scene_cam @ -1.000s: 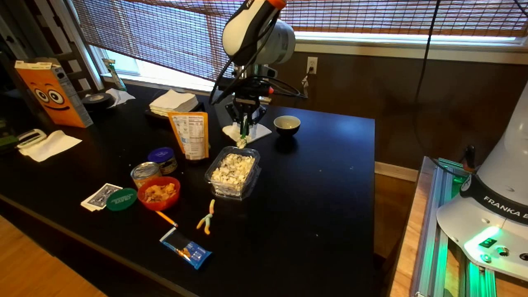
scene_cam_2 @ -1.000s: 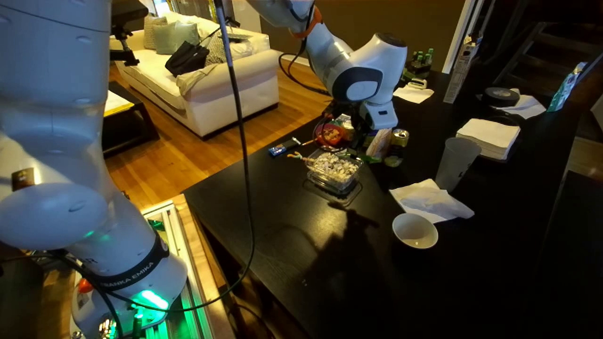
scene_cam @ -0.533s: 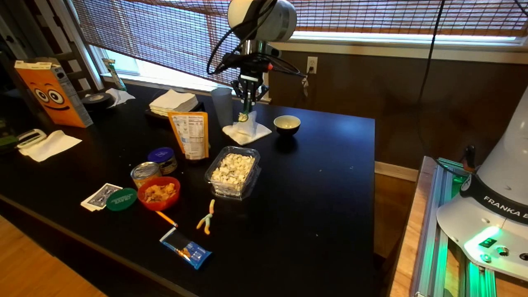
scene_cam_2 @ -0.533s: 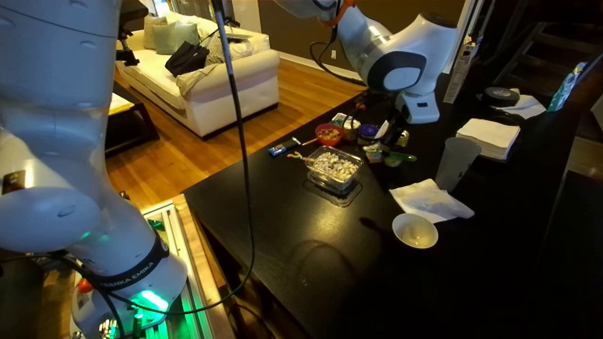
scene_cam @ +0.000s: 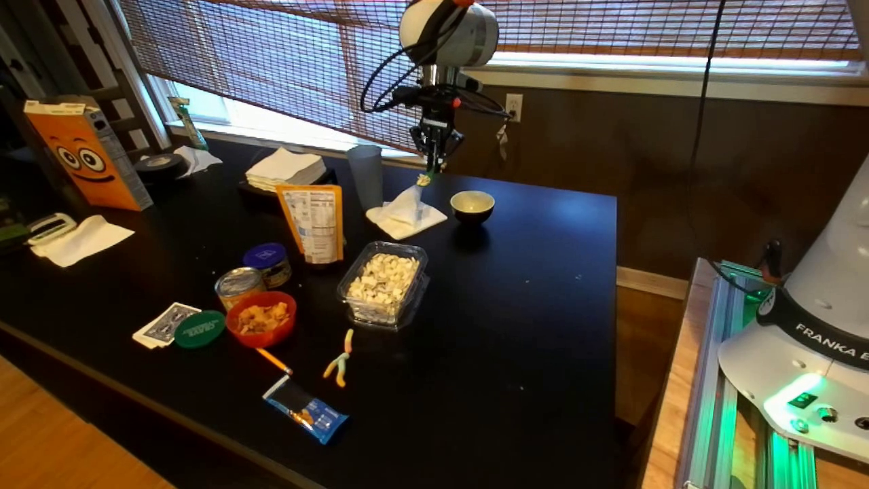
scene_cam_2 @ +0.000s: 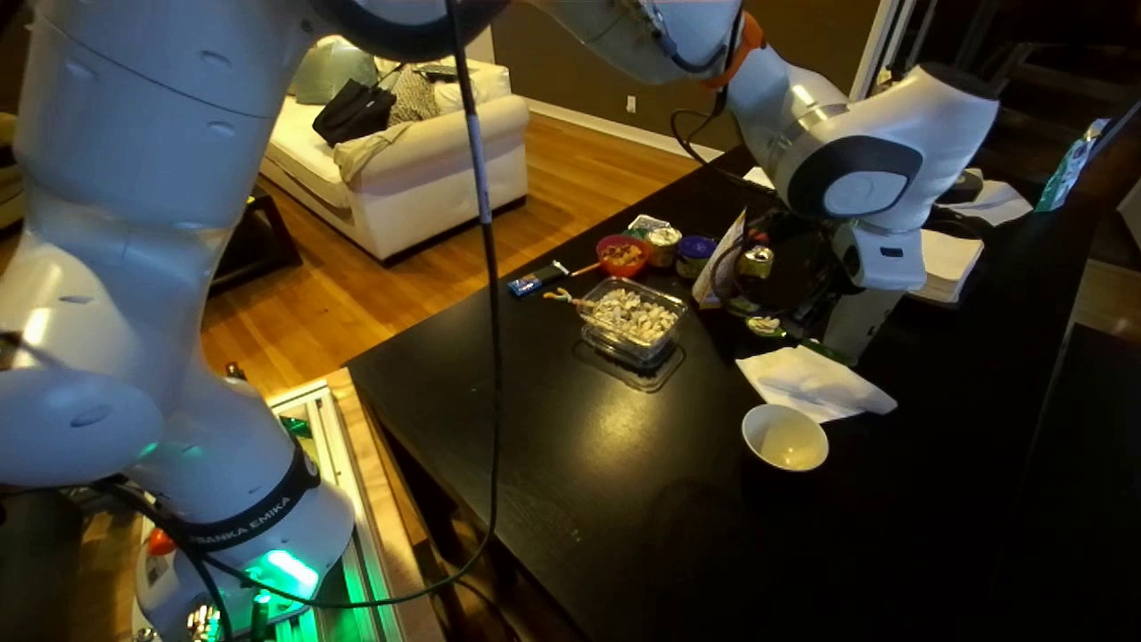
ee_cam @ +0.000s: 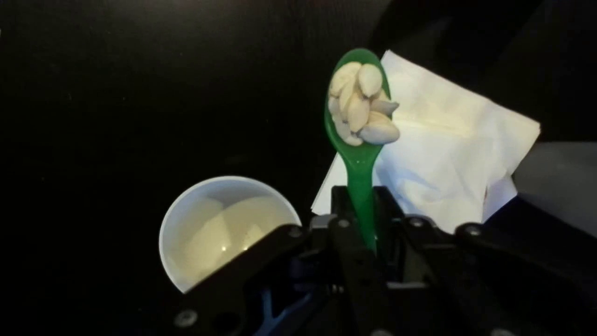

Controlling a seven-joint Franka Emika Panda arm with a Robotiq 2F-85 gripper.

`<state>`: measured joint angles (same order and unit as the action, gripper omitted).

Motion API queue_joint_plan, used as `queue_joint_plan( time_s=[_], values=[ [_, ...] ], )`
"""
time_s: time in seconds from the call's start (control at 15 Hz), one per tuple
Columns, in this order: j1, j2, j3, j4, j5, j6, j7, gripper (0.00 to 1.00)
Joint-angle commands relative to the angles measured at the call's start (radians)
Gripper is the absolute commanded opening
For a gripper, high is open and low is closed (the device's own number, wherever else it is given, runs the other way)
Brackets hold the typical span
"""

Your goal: Pick up the green spoon get some of the objects from the rectangle bowl and put it on the bowl on the right

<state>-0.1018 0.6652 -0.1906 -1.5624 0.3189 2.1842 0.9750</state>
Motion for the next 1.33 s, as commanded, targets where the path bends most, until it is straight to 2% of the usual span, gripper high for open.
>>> queue_joint_plan(
  time_s=[0.0,0.13,0.27,0.33,0.67,0.73,0.87,1.27],
  values=[
    [-0.066,0.071,0.014,0.116,-0.002,-0.109,-0.008,0.04],
    [-0.096,0.091,0.019,0.148,-0.006,-0.17,-0.046,0.04],
    [-0.112,0.109,0.02,0.172,0.003,-0.173,-0.069,0.04],
    [-0.093,0.074,0.009,0.11,-0.004,-0.138,-0.047,0.16],
    [-0.104,0.093,0.014,0.136,-0.002,-0.145,-0.058,0.16],
    [-0.096,0.095,0.005,0.137,-0.016,-0.155,-0.042,0.04],
    [-0.086,0.101,-0.016,0.129,-0.032,-0.125,-0.015,0.04],
    [-0.095,0.133,-0.063,0.144,-0.057,-0.134,0.058,0.04]
  ],
)
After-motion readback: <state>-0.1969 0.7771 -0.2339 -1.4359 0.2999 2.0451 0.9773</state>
